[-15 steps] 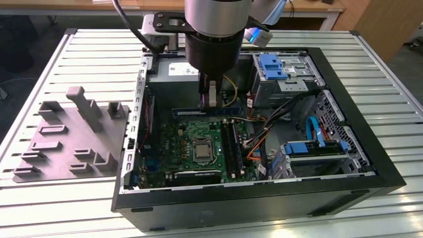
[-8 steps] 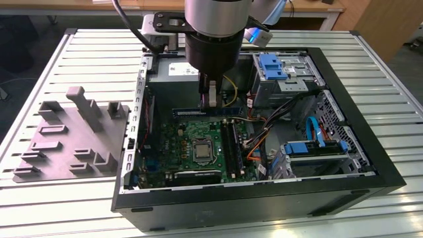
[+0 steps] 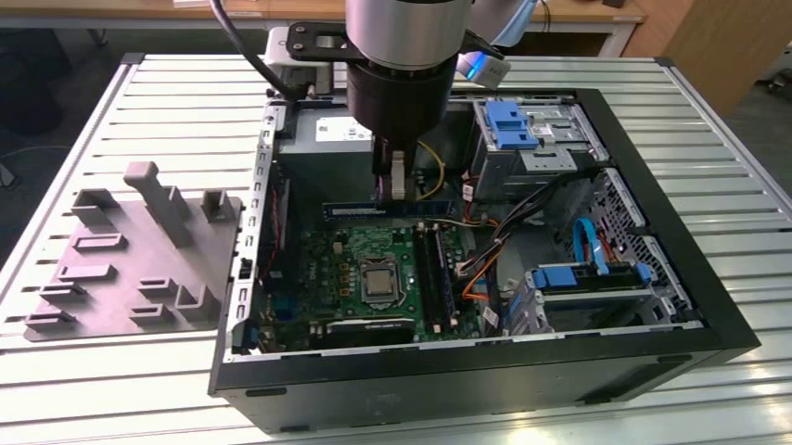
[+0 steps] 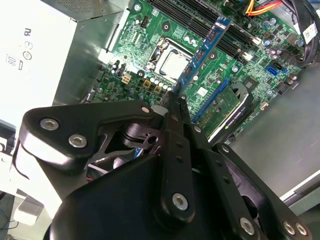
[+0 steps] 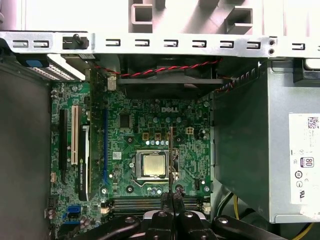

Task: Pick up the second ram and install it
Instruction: 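Insert the second ram into the second slot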

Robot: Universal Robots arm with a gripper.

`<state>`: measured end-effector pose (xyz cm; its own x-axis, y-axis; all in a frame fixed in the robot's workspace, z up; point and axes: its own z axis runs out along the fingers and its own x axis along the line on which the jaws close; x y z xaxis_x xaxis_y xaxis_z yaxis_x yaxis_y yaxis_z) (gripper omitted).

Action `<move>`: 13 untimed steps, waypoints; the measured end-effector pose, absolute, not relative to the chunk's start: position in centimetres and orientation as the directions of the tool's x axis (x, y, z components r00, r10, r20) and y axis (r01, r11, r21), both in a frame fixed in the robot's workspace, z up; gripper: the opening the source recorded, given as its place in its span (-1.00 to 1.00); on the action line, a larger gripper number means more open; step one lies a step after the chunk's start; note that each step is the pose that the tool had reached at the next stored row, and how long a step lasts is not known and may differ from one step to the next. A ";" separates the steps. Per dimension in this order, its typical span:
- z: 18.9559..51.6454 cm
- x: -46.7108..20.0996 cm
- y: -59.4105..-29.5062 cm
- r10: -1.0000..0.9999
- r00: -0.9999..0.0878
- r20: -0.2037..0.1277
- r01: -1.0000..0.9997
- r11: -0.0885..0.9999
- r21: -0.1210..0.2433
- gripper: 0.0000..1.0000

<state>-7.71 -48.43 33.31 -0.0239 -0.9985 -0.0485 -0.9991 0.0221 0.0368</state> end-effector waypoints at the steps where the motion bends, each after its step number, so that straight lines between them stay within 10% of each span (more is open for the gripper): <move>1: 33.3 -7.7 -48.4 -0.998 -0.038 -0.049 -0.999 0.036 0.037 -0.77; 13: 33.1 -7.7 -48.4 -0.970 -0.237 -0.048 -0.971 0.235 0.037 -0.77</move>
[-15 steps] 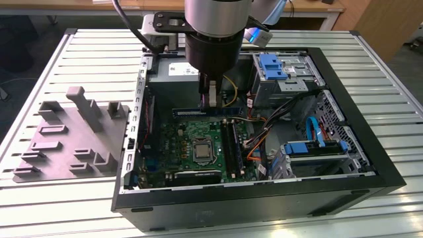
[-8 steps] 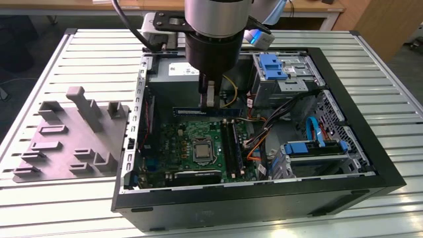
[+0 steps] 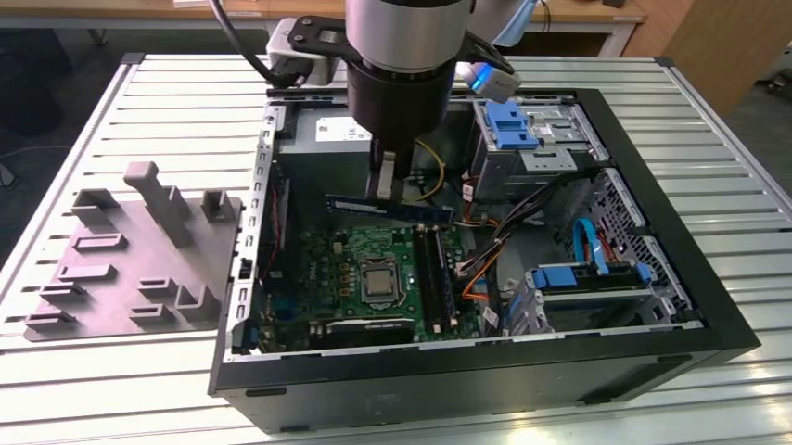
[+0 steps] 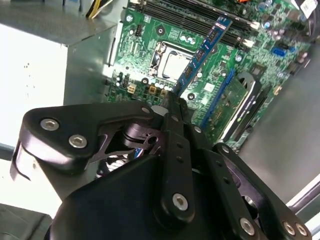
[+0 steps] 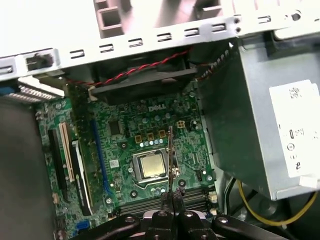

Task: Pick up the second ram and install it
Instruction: 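Insert the second ram into the second slot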

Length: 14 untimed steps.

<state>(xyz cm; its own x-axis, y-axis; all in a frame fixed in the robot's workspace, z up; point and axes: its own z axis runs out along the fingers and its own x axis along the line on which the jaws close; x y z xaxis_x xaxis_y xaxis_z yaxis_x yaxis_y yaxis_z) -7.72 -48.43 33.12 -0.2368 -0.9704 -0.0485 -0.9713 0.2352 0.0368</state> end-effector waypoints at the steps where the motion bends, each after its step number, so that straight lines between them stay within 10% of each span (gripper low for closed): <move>1: 33.1 -7.7 -48.4 -0.966 -0.254 -0.048 -0.967 0.253 0.037 -0.77; 14: 32.8 -7.7 -48.4 -0.880 -0.473 -0.049 -0.881 0.472 0.037 -0.77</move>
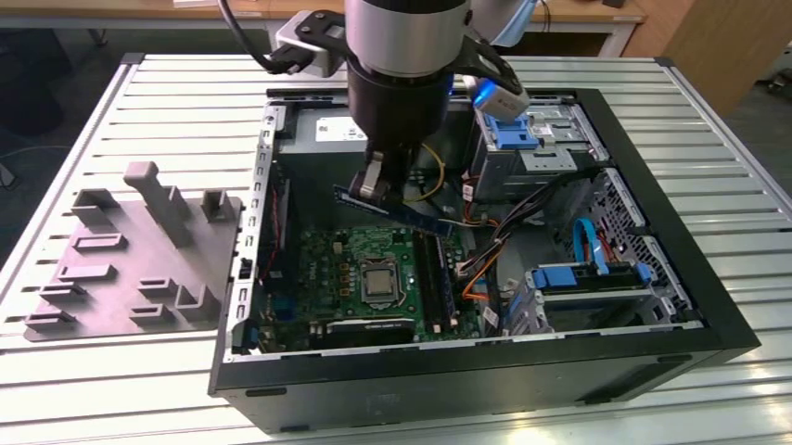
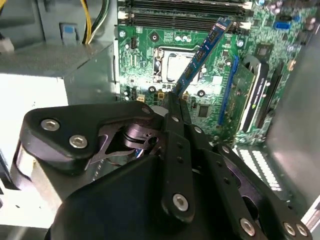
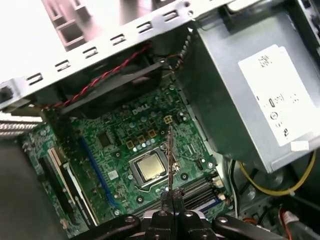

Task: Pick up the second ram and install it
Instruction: 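Insert the second ram into the second slot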

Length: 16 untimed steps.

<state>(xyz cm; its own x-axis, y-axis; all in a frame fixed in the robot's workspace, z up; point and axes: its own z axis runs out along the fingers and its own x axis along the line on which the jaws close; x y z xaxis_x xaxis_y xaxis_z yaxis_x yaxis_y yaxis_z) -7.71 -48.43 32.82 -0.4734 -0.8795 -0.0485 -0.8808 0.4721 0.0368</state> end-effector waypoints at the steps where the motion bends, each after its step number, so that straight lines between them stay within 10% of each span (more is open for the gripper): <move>1: 32.8 -7.7 -48.4 -0.871 -0.489 -0.049 -0.872 0.488 0.037 -0.77; 16: 32.7 -7.7 -48.4 -0.714 -0.699 -0.049 -0.715 0.698 0.037 -0.77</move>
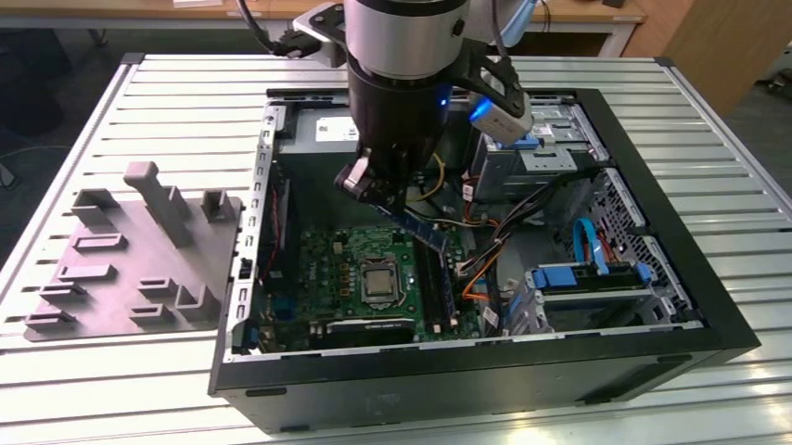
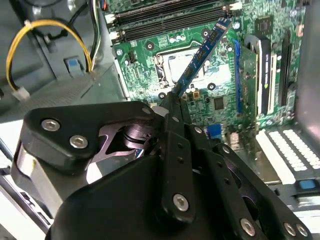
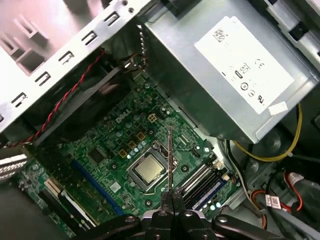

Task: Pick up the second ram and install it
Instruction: 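Insert the second ram into the second slot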

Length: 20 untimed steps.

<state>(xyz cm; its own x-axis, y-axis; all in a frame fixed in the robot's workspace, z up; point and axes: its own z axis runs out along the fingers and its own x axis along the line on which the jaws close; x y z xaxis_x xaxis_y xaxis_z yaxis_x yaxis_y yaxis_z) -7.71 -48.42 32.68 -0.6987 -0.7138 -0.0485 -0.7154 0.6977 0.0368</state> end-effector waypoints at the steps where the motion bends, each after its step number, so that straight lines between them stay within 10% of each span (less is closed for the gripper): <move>1: 32.7 -7.7 -48.4 -0.713 -0.699 -0.049 -0.715 0.698 0.037 -0.77; 20: 32.4 -7.7 -48.4 -0.520 -0.852 -0.049 -0.522 0.852 0.037 -0.77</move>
<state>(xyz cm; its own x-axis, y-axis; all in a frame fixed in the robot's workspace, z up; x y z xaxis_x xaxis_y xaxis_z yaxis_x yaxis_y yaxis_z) -7.71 -48.42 32.39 -0.8525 -0.5205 -0.0485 -0.5223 0.8520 0.0368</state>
